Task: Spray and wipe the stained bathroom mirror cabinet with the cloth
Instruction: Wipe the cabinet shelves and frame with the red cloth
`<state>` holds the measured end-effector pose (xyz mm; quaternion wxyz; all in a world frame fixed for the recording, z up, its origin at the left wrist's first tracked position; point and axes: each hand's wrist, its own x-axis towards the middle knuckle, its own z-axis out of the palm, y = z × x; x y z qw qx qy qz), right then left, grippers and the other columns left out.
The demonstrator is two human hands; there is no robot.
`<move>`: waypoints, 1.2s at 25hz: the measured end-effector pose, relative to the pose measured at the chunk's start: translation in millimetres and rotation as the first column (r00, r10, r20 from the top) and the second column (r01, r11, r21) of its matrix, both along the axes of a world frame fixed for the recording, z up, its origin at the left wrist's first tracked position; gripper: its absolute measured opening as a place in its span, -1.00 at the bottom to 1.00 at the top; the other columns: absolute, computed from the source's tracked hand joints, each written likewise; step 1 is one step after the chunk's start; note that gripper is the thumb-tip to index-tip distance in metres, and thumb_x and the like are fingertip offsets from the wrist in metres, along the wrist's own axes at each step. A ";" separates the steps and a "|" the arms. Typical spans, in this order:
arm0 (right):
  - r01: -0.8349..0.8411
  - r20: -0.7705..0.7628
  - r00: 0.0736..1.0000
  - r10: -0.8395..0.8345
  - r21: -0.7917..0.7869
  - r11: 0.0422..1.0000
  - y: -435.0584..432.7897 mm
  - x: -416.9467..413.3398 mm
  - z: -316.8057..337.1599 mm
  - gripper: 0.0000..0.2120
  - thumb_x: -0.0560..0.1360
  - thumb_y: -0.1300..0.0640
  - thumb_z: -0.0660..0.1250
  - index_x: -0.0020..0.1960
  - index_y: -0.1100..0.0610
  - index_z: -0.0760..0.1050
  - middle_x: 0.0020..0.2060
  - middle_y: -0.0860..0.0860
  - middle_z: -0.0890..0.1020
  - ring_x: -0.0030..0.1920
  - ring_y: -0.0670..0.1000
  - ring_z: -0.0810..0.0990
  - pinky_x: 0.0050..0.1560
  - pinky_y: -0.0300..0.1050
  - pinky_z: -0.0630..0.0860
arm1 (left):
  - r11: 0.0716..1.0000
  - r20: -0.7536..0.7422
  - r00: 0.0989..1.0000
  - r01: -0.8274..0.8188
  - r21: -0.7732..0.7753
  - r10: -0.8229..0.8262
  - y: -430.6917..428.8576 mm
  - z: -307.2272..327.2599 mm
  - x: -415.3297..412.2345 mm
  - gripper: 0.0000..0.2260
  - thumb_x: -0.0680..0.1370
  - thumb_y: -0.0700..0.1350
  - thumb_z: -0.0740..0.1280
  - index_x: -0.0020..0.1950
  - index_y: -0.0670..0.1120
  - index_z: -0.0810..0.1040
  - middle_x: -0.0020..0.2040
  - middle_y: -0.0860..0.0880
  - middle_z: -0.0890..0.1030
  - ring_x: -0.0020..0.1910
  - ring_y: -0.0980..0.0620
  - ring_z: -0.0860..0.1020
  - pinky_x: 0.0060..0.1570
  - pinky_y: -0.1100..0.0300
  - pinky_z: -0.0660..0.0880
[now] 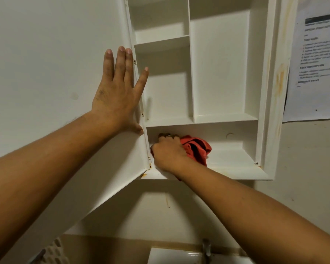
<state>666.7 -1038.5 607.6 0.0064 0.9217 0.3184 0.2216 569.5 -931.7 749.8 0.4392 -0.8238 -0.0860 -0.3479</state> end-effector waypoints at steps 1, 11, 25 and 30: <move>0.011 0.029 1.000 -0.011 -0.026 1.000 2.7 0.3 -0.9 -0.72 0.61 0.08 0.24 0.27 0.01 0.60 0.19 0.12 0.57 0.23 0.21 0.52 0.29 0.19 0.36 | 1.000 0.006 1.000 0.002 0.009 -0.002 0.7 0.1 0.6 0.43 0.12 0.74 0.13 0.64 -0.13 -0.36 0.58 -0.47 -0.25 0.59 -0.46 -0.24 0.54 -0.37 -0.11; -0.010 -0.086 0.996 -0.002 -0.145 0.989 -18.1 -2.6 11.5 -0.64 0.61 0.07 0.23 0.38 0.01 0.54 0.25 0.12 0.52 0.22 0.20 0.51 0.29 0.19 0.37 | 1.000 0.027 1.000 0.003 0.018 -0.004 1.4 -0.5 -1.1 0.45 0.06 0.77 0.04 0.63 -0.14 -0.37 0.58 -0.47 -0.26 0.59 -0.45 -0.26 0.54 -0.36 -0.12; 0.325 -0.014 0.945 -0.327 -0.087 0.942 -102.0 -19.4 10.2 -0.76 0.52 0.08 0.38 0.16 0.06 0.65 0.13 0.11 0.62 0.11 0.18 0.60 0.22 0.08 0.54 | 1.000 -0.030 0.999 0.014 -0.025 -0.014 -0.7 1.6 -4.6 0.43 0.13 0.74 0.15 0.63 -0.15 -0.38 0.57 -0.50 -0.27 0.58 -0.49 -0.26 0.53 -0.39 -0.14; 0.096 -0.129 0.989 -0.078 0.140 0.985 6.8 -12.8 6.3 -0.87 0.56 0.14 0.35 0.09 0.09 0.61 0.08 0.09 0.65 0.14 0.19 0.60 0.24 0.09 0.46 | 1.000 -0.016 1.000 0.026 -0.014 -0.027 -1.6 0.6 -4.3 0.43 0.13 0.73 0.15 0.64 -0.14 -0.34 0.58 -0.49 -0.24 0.59 -0.48 -0.24 0.53 -0.37 -0.12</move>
